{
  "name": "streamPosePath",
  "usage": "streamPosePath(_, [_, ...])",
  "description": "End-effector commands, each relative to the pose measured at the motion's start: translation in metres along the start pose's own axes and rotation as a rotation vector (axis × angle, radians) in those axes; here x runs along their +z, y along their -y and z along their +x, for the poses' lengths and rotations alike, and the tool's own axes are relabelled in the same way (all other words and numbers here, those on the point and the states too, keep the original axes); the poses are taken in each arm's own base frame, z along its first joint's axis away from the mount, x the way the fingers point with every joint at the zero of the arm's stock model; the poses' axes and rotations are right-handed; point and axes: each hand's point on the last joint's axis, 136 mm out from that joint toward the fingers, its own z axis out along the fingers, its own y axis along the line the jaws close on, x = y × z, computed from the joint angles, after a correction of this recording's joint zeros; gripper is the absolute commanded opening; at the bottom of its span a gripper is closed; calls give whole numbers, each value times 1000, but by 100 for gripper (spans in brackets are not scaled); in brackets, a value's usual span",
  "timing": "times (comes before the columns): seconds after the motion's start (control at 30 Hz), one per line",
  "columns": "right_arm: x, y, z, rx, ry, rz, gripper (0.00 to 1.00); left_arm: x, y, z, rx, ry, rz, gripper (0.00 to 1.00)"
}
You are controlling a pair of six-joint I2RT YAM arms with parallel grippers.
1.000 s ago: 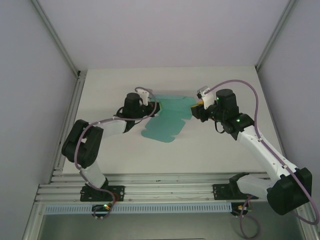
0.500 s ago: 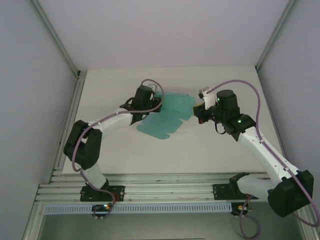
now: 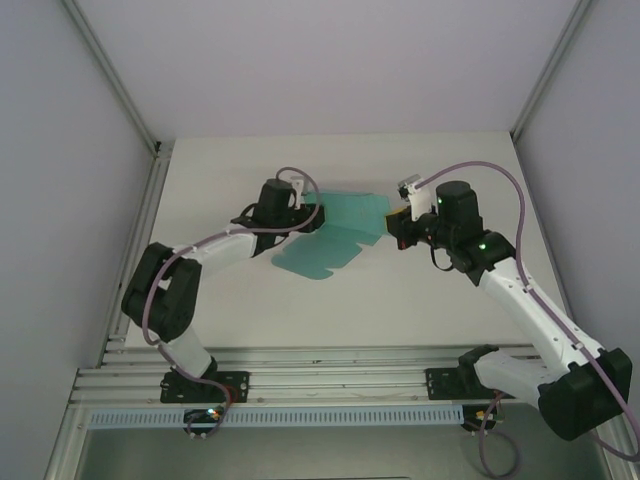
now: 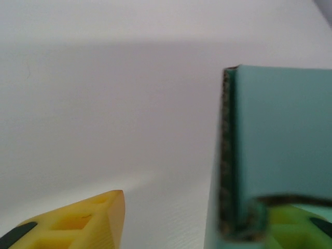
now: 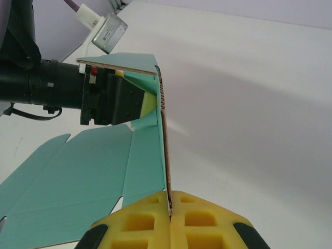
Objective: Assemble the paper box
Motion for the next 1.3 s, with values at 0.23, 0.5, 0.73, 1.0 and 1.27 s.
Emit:
streamPosePath(0.23, [-18,-14,-21,-63,113,-47,0,-44,42,-23,-50,122,396,77])
streamPosePath(0.5, [-22,-22,-10,-92,111,-89,0,-52,29,-40,30,166,272,85])
streamPosePath(0.73, [-29,-27,-16,-107,131,-102,0,-44,29,-46,52,153,272,64])
streamPosePath(1.0, [-28,-27,-17,-94,141,-107,0,-32,34,-37,80,112,279,45])
streamPosePath(1.27, [-26,-30,-12,-91,129,-130,0,-30,18,-42,157,179,16,22])
